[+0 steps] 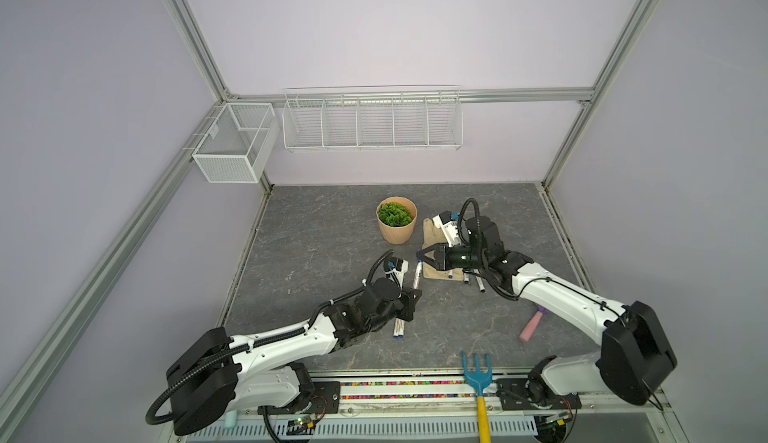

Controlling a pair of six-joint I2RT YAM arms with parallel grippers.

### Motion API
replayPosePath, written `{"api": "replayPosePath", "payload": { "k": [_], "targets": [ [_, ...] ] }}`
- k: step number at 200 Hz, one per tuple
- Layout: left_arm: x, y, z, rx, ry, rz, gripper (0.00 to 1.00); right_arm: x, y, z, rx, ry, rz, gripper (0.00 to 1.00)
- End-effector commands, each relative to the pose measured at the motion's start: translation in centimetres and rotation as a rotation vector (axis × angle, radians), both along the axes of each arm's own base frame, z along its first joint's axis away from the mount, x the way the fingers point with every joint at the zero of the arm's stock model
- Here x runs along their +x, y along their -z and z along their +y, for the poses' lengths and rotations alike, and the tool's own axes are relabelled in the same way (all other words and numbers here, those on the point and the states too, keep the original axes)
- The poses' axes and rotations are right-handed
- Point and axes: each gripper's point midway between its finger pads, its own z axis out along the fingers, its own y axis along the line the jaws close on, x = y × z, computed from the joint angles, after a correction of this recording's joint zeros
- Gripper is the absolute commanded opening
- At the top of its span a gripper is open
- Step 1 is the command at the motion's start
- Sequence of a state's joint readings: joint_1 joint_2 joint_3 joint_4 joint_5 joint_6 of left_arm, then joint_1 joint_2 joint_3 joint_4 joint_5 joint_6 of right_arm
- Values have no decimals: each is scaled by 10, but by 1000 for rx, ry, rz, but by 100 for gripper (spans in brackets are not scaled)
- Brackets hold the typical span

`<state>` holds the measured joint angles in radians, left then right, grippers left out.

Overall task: Insert the pens into the pen caps
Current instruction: 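Carry the blue cap over the upright marker's tip with the right gripper, then press the blue cap down onto the marker tip with the right gripper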

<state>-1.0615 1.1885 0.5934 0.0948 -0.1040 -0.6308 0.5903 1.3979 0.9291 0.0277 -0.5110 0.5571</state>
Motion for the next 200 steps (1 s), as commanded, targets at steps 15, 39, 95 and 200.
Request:
{"api": "replayPosePath", "payload": {
  "k": [15, 39, 95, 200],
  "targets": [
    [3, -8, 7, -24, -37, -37, 0, -10, -17, -1, 44, -25, -11, 7],
    [8, -23, 7, -70, -54, -69, 0, -13, -18, -1, 50, -30, -7, 7],
    [33, -95, -3, -234, -95, -210, 0, -29, -45, 1, 84, -120, -23, 7],
    [42, -113, -5, -246, -132, -260, 0, -97, -27, -15, -9, -332, 215, 7]
  ]
}}
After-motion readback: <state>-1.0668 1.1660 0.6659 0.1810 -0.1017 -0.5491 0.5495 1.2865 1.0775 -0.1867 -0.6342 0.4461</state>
